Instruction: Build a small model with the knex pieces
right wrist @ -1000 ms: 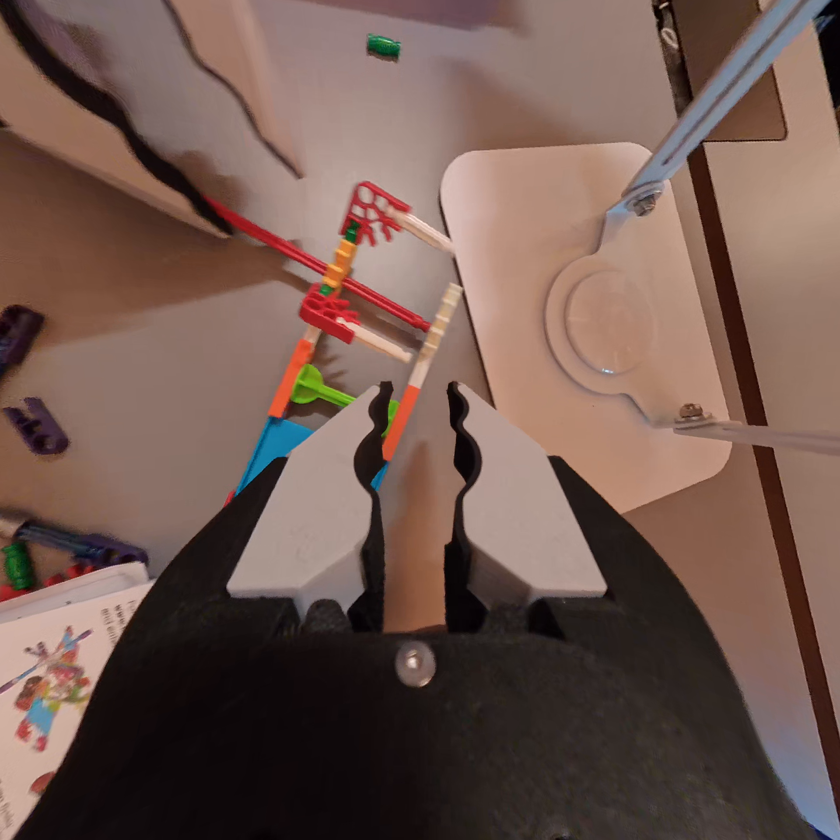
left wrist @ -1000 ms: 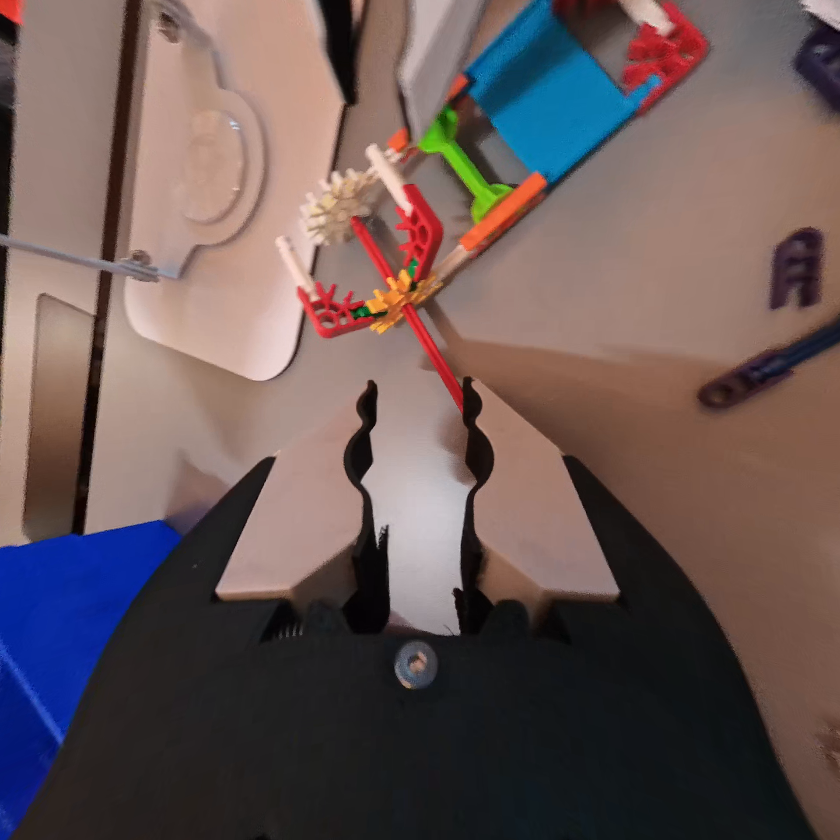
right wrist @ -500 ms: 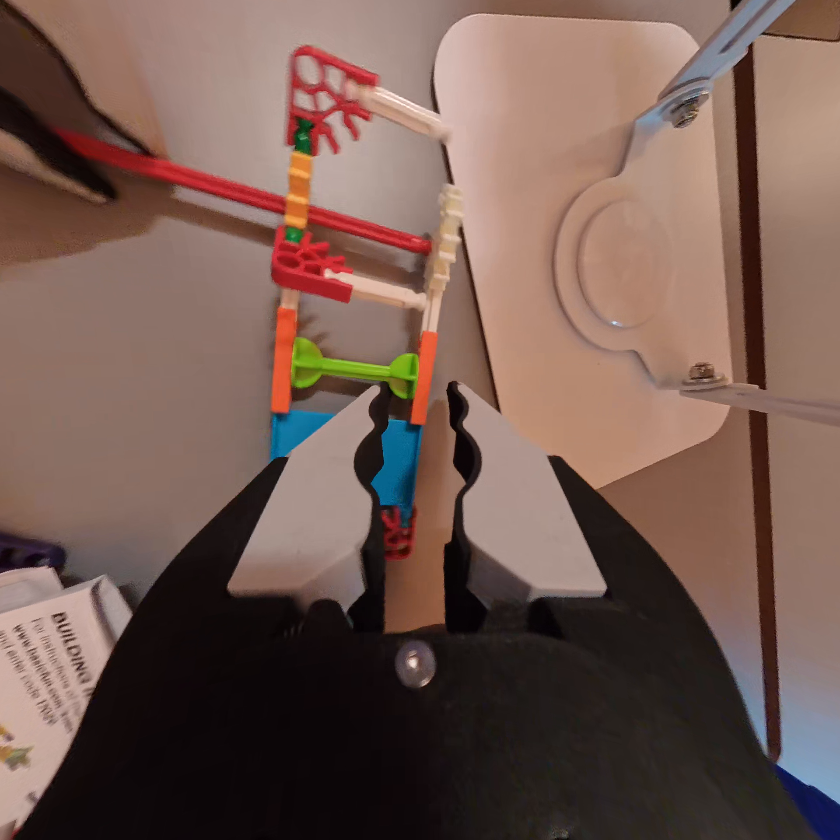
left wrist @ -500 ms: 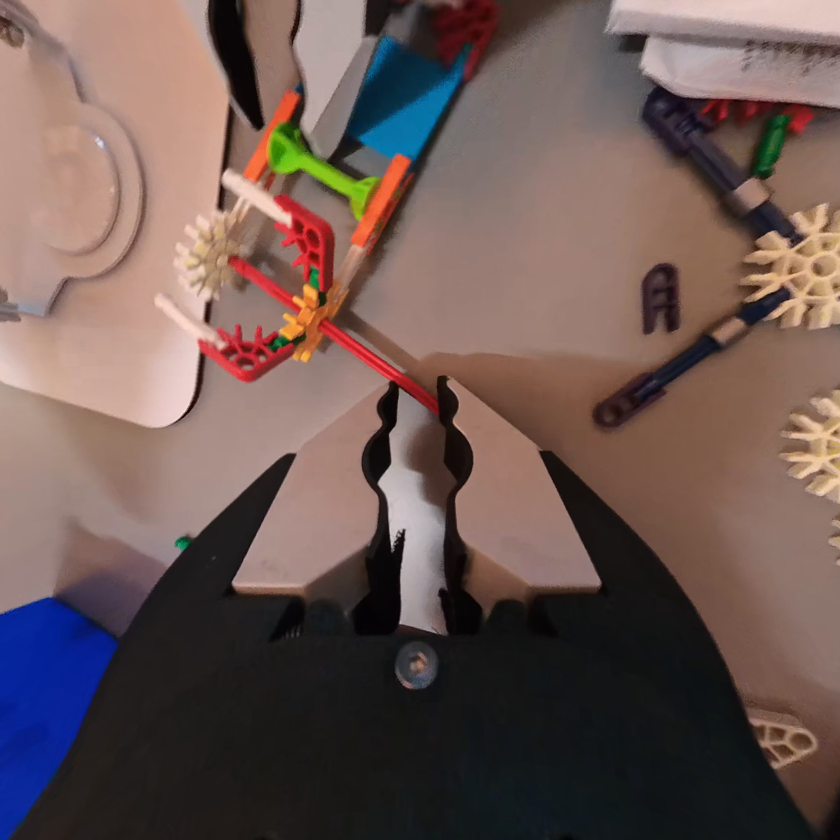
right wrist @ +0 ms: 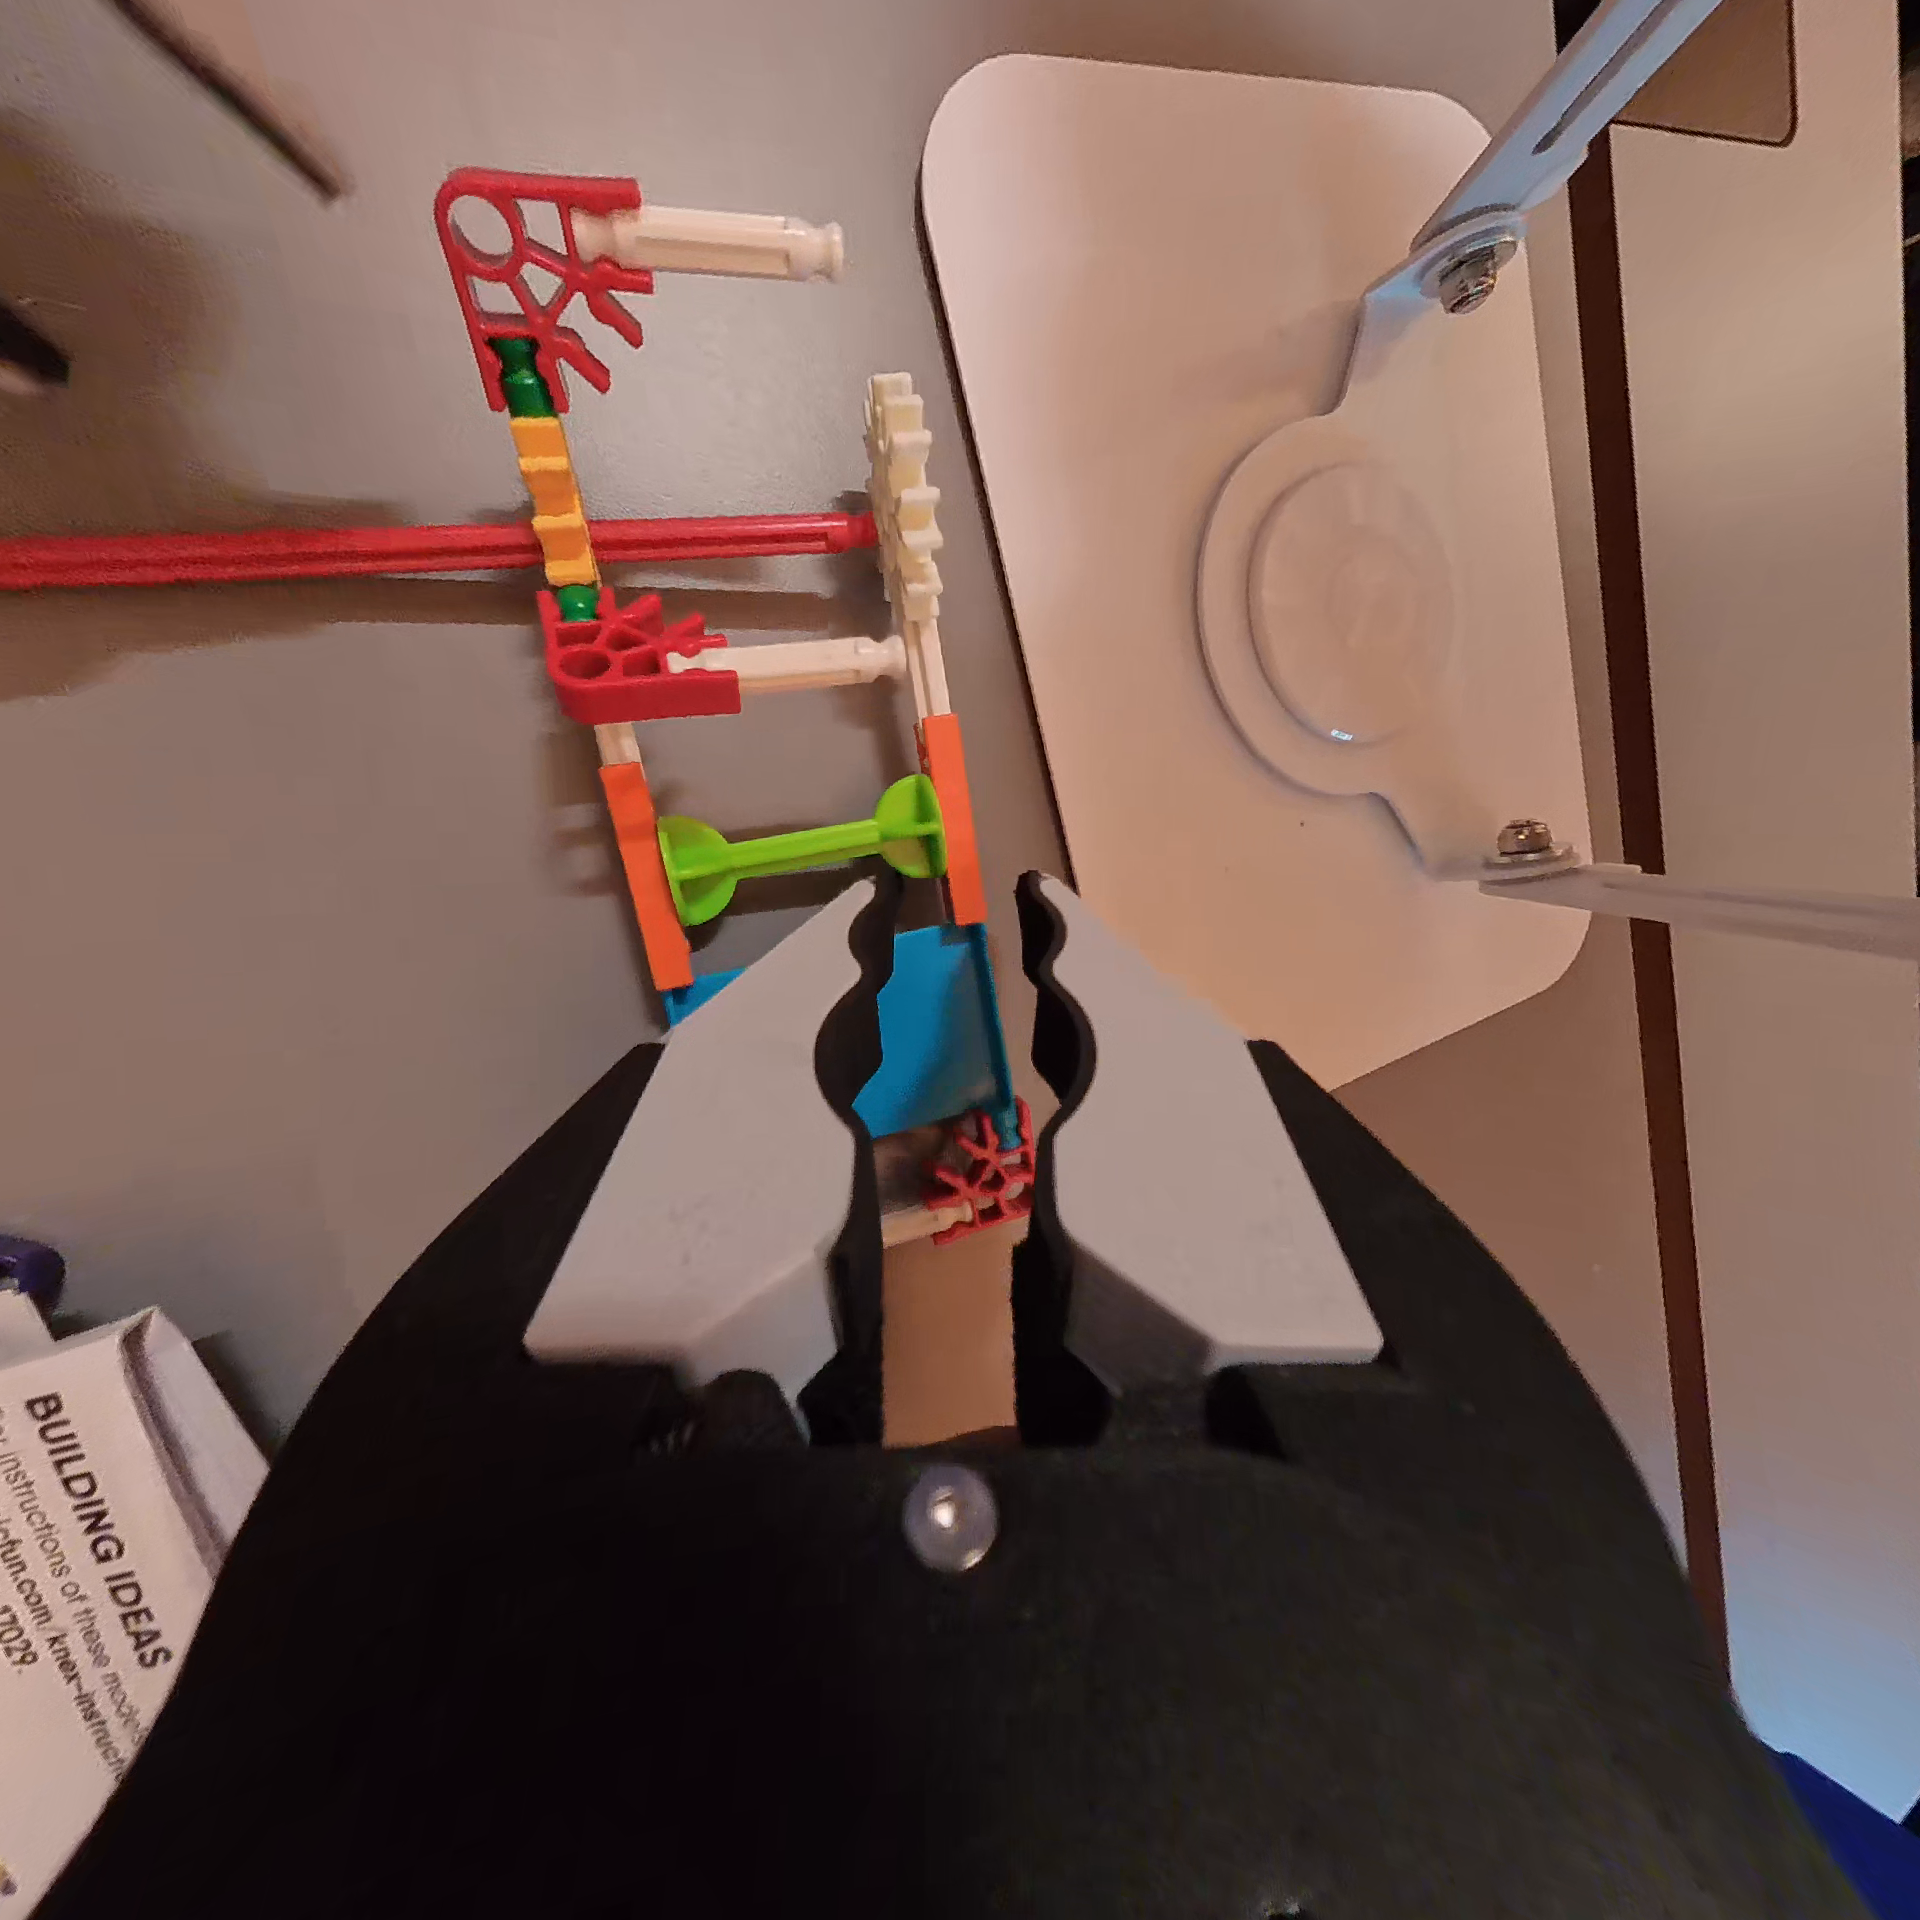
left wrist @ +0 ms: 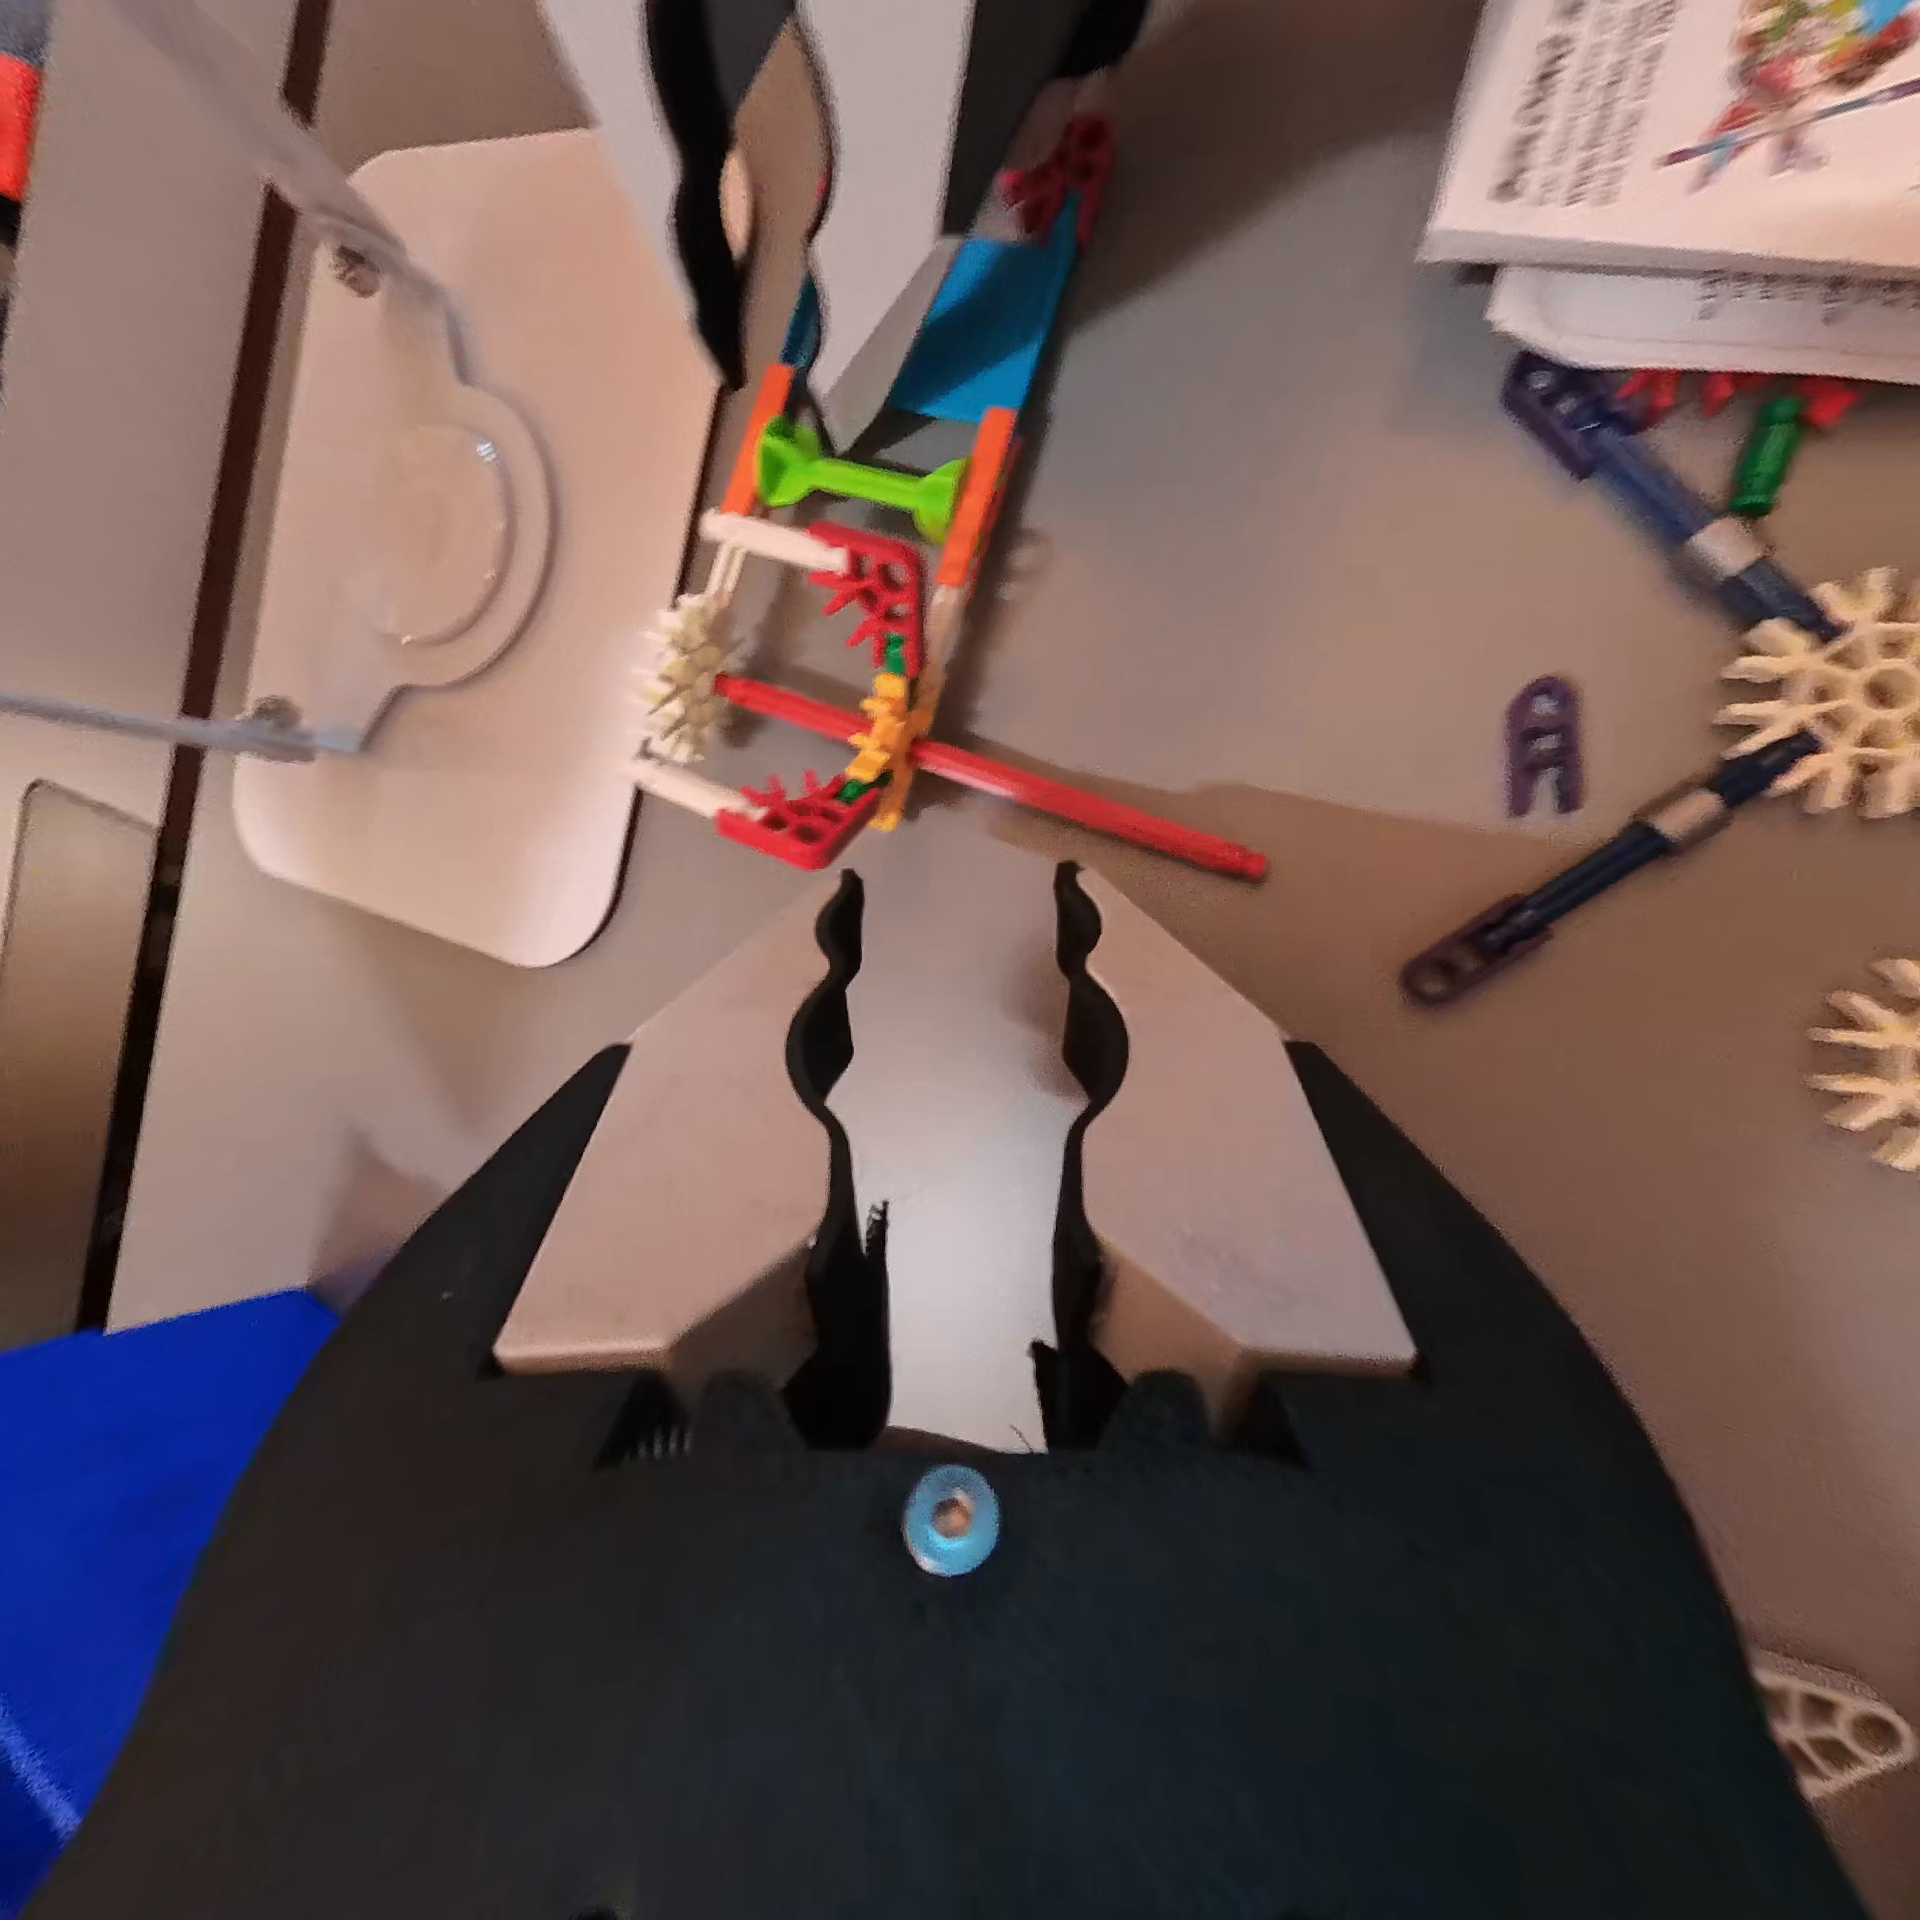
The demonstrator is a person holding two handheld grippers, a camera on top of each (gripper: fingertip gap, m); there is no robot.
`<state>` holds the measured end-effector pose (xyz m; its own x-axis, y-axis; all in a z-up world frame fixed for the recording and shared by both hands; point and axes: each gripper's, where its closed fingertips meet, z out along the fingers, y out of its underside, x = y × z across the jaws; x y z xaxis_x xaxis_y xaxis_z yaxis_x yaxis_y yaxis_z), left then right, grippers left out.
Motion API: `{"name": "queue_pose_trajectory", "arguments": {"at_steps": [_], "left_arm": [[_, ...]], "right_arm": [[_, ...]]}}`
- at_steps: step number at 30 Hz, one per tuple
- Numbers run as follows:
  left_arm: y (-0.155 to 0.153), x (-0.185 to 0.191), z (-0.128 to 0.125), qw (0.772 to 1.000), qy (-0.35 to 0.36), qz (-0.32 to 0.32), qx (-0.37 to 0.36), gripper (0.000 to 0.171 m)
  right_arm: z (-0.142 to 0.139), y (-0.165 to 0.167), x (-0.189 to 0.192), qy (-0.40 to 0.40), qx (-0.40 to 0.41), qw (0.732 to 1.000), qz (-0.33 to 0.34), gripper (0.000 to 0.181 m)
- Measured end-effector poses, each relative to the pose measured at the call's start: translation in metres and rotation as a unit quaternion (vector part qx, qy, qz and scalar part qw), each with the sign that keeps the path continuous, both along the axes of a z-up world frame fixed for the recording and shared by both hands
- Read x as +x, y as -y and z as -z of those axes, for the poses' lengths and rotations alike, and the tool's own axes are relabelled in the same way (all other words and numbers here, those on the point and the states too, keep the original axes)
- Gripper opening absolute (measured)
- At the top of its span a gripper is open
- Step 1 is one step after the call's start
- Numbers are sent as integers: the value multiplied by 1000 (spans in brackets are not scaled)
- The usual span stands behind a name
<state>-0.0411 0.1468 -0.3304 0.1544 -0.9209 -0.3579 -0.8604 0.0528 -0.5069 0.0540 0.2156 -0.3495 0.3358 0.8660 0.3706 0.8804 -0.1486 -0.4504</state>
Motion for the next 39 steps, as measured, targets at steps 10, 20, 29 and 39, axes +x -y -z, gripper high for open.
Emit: {"name": "queue_pose_trajectory", "arguments": {"at_steps": [10,20,29,39], "left_arm": [[9,-7,9,998,-63,14,29,58],[11,-8,21,991,-103,48,65,37],[4,-10,20,991,-106,33,70,39],[3,-9,21,993,-98,30,65,37]], "right_arm": [[5,0,-9,-21,-7,1000,-3,22],[-1,-2,-6,-31,-2,1000,1,23],[1,-2,-5,-22,2,1000,-2,24],[2,-2,-5,-18,3,1000,-5,24]]}}
